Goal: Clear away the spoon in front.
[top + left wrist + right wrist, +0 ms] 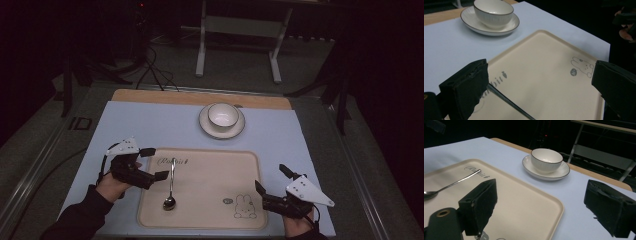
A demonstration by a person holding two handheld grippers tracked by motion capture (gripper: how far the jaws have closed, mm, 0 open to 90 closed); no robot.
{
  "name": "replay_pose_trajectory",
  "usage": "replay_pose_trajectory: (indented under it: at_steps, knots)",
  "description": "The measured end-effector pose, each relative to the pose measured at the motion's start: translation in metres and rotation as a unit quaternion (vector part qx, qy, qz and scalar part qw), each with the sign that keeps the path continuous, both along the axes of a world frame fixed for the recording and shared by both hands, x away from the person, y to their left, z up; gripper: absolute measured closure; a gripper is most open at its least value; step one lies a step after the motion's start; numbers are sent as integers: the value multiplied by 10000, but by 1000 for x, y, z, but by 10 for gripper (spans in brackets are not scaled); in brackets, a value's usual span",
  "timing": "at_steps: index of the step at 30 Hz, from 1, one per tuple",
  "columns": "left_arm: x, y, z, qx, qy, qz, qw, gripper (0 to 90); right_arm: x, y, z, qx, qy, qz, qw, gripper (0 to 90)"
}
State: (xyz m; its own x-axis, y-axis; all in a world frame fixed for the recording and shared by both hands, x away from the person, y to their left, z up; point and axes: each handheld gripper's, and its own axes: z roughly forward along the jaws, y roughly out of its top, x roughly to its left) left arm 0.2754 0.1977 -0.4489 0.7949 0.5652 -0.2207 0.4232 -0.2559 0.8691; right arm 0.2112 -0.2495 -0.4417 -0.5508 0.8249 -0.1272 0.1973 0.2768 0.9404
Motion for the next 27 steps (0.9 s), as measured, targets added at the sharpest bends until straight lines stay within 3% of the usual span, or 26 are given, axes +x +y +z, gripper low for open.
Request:
replay_pose_trajectory:
  at_steps: [4, 11, 14, 17, 20, 27]
  knots:
    - [-6, 3, -6, -118, -4, 12, 9999, 13, 0, 0, 0, 14, 12, 5, 10000, 114]
    - [-15, 5, -17, -40, -7, 100, 9999, 13, 1, 0, -1, 6, 33, 17, 10000, 114]
    - [-15, 7, -22, -143, 18, 147, 9998, 13, 1, 0, -1, 15, 32, 7, 10000, 114]
    - [-15, 8, -25, -66, -53, 197, 9998, 13, 1, 0, -1, 9, 36, 9, 10000, 114]
    - [-15, 10, -26, -143, -123, 240, 9995, 13, 1, 0, -1, 12, 34, 18, 10000, 114]
    - [-13, 8, -31, -99, -108, 237, 9996, 13, 2, -2, -1, 42, 53, 18, 10000, 114]
